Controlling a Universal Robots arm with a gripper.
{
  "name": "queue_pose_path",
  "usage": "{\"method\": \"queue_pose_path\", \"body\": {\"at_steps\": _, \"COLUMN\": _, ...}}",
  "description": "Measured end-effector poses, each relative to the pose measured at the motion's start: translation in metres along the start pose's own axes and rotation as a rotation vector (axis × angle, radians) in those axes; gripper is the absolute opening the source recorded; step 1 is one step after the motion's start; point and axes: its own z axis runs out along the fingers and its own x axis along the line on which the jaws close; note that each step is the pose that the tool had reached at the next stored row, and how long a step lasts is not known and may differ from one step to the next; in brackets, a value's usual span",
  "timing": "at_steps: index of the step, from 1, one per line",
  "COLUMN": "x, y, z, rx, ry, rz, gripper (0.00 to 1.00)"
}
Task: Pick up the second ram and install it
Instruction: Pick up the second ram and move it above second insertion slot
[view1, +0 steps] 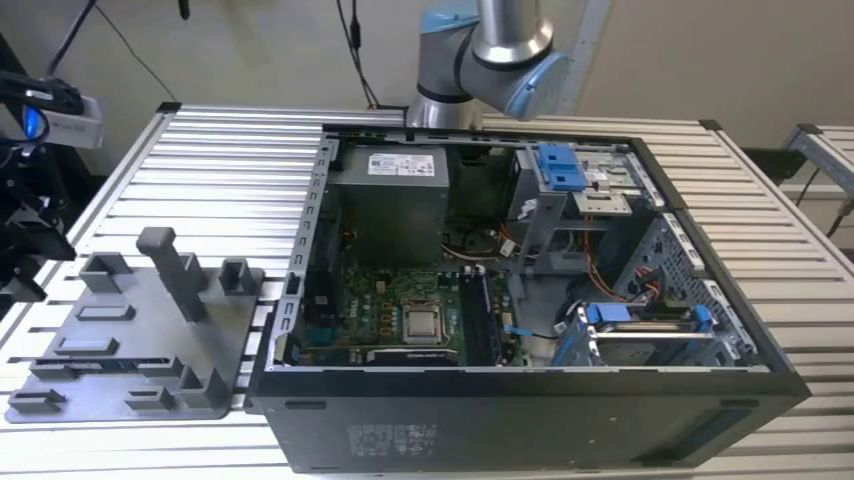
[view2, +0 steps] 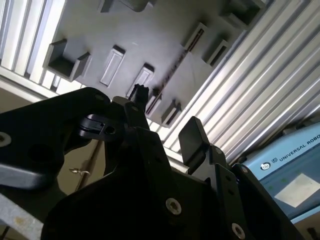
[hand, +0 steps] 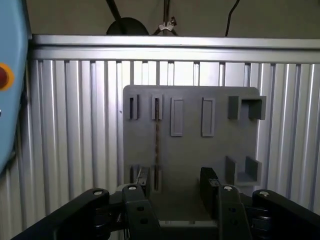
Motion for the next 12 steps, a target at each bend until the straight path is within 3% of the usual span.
{"method": "queue_pose_path", "body": {"at_steps": 12, "x": 0.0002, "y": 0.0025, "z": 0.0220, "rx": 0.0003, "ry": 0.0003, "rz": -0.007, "gripper": 0.54}}
